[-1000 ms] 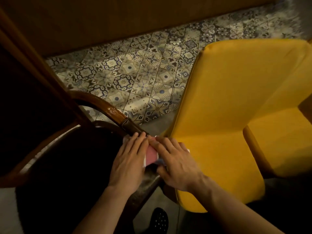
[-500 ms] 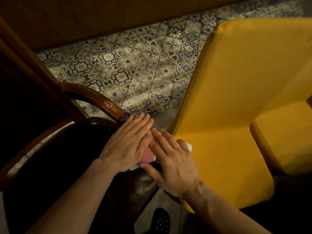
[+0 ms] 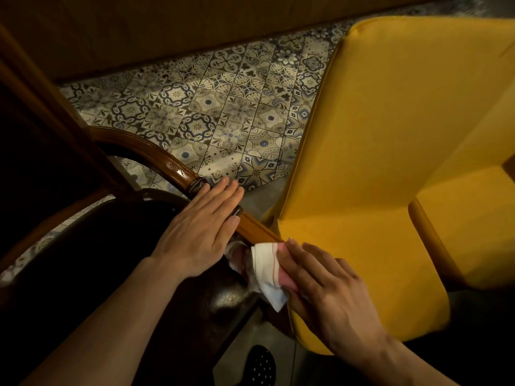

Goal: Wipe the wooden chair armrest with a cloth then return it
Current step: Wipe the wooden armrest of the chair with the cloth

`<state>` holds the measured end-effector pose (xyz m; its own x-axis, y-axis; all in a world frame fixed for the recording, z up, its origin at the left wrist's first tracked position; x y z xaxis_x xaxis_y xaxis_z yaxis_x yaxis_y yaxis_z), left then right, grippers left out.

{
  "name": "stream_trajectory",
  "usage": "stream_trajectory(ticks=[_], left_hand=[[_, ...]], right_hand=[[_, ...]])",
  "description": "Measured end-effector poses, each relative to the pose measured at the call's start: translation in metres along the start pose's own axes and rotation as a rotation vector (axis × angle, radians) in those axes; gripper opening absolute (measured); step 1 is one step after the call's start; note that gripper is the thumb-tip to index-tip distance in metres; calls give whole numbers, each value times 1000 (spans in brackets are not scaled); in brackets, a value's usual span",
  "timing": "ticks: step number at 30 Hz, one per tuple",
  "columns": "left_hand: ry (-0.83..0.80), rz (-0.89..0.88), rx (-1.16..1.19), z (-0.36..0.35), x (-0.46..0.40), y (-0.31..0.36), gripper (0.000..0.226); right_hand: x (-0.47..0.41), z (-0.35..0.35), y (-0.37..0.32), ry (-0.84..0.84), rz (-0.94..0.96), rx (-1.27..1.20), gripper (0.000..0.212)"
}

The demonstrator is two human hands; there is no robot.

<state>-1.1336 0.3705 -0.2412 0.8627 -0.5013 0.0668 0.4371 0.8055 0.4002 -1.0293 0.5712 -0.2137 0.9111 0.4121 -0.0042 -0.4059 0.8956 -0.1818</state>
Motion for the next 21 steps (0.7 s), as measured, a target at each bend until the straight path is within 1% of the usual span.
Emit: stream_trajectory(ticks=[8, 13, 18, 21], left_hand=[[40, 8, 1, -5, 0, 0, 61], [63, 1, 20, -6, 0, 2, 60], [78, -12, 68, -3, 1, 4, 61], [88, -8, 85, -2, 0, 3, 58]], right_hand=[[-2, -6, -4, -32, -45, -11, 54], [-34, -2, -17, -12, -37, -26, 49], [-70, -1, -30, -81, -24, -102, 50], [-80, 0, -28, -119, 0, -150, 51]])
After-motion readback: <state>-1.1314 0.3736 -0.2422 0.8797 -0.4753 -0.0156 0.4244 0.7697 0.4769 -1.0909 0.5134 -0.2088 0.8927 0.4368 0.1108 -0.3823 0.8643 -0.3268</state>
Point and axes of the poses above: each hand's wrist, its own x-axis away from the middle knuckle, its own z-axis out of the back of the hand, y = z × x, the point moved 6 cm from there along -x, towards the middle knuckle, and after that the axes turned 1 degree about -y, right-handed, at the moved point
